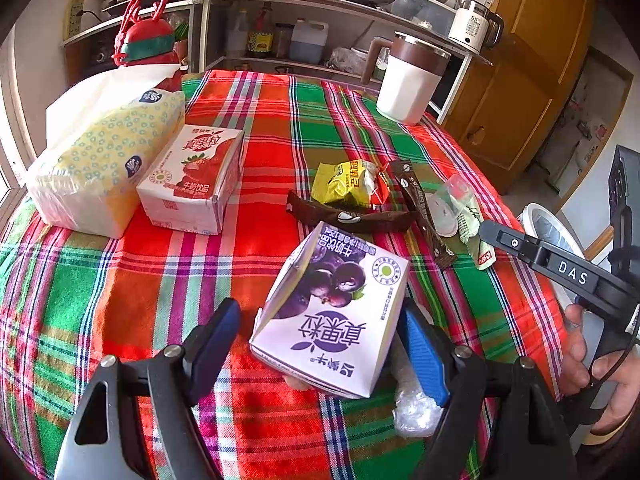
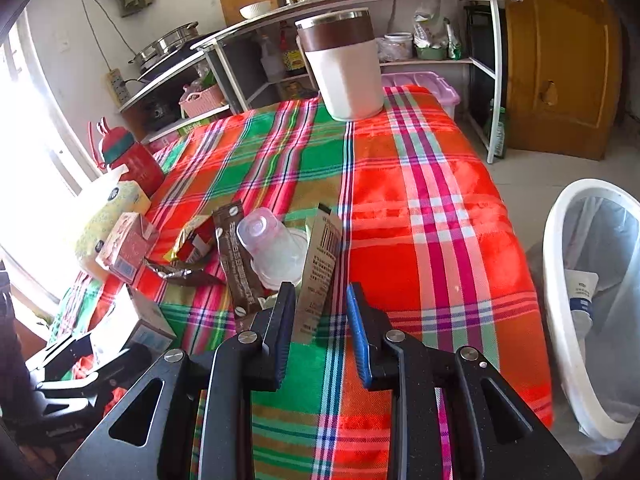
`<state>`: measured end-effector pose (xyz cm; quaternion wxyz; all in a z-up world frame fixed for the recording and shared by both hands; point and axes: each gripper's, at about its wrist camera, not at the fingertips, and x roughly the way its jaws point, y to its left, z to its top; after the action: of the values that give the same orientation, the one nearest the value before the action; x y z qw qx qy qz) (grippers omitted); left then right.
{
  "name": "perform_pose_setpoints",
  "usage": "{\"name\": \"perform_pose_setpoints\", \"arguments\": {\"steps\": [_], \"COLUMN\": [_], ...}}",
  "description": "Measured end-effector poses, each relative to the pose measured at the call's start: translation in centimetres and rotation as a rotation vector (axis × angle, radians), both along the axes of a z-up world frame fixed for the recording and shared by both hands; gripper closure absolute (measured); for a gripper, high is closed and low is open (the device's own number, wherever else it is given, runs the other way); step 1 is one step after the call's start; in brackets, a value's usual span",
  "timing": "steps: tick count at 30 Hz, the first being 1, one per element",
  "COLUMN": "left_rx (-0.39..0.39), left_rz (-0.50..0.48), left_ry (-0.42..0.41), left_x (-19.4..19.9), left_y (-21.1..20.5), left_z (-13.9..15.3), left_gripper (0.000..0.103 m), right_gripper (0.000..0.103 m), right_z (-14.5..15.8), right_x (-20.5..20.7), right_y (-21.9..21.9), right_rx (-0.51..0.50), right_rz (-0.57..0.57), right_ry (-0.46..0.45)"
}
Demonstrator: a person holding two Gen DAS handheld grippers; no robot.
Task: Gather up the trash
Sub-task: 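Grasp the purple grape juice carton with the left tool while the right tool grasps the beige barcode packet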
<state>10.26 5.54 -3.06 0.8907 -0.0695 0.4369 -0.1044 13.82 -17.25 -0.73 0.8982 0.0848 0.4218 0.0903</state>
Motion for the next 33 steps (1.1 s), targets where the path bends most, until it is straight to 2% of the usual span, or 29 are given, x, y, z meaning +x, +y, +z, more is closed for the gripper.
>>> {"name": "perform_pose_setpoints", "arguments": {"steps": [6, 14, 23, 33], "left_rx": [-0.006, 0.024, 0.034, 0.041], "left_rz": [0.006, 0.015, 0.038, 0.057], "left_ry": [0.001, -0.010, -0.022, -0.078], "left_x": [0.3, 0.4, 0.1, -1.4], "left_y": [0.0, -0.1, 0.0, -0.6], "left_z": [-0.1, -0.1, 0.2, 2.0], "left_gripper": [0.024, 0.040, 0.042, 0.042], "right_gripper": [0.075, 0.076, 0.078, 0.078], "right_z": [-0.7, -1.0, -0.4, 1.1], "right_x": [1.4, 0.7, -0.3, -3.0], "right_y": [1.0, 0.3, -0.3, -1.1], "right_rx": [0.004, 0.006, -0.013, -0.006], "right_rz": [0.025, -0.008, -0.011, -0.005], "right_ry": [0.042, 0.027, -0.008, -0.070]}}
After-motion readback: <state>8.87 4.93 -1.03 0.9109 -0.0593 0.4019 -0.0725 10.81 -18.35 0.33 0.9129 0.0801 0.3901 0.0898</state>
